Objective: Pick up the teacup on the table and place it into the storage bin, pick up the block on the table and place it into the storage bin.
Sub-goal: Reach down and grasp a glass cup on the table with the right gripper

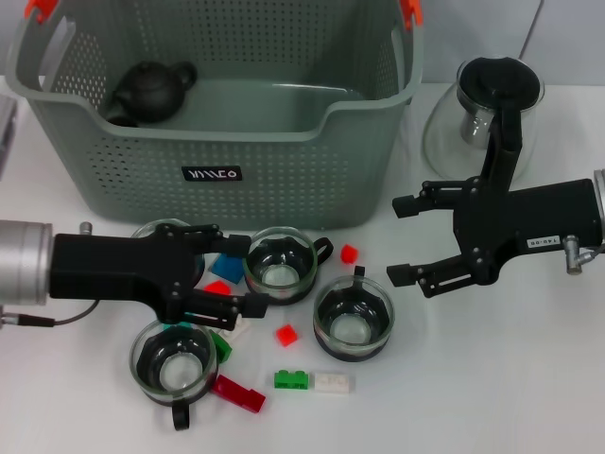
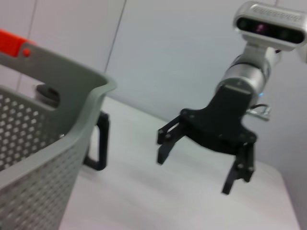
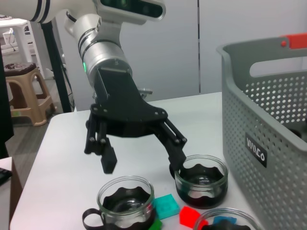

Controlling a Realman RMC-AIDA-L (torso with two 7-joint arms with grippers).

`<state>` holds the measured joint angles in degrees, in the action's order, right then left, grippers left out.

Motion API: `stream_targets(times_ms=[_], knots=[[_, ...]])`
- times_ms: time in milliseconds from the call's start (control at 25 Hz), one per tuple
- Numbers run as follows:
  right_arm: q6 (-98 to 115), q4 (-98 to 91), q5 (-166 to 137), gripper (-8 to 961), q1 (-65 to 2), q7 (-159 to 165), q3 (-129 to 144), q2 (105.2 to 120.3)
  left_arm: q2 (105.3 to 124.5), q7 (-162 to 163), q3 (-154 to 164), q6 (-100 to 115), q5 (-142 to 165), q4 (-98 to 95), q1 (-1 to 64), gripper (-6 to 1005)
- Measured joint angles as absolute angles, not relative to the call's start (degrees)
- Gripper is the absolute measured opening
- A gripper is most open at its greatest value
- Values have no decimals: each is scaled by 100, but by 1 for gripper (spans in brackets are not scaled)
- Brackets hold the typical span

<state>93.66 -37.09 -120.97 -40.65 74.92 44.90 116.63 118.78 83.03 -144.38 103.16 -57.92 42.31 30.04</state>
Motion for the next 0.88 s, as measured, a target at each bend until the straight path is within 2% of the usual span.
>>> stream_targets(times_ms=[280, 520, 880], knots=[[9485, -3854, -12219, 944, -4196, 7835, 4801, 11603, 11752, 8201, -14697, 10864, -5917, 4229, 2902, 931], [9580, -4311, -12371, 944, -4370, 8407, 5506, 11670, 11759, 8103, -14740, 10906, -5965, 4211, 2804, 930], [9624, -4606, -13191, 944, -5006, 9259, 6258, 11951, 11794, 8079, -14736, 10972, -5968, 4203, 2803, 929]])
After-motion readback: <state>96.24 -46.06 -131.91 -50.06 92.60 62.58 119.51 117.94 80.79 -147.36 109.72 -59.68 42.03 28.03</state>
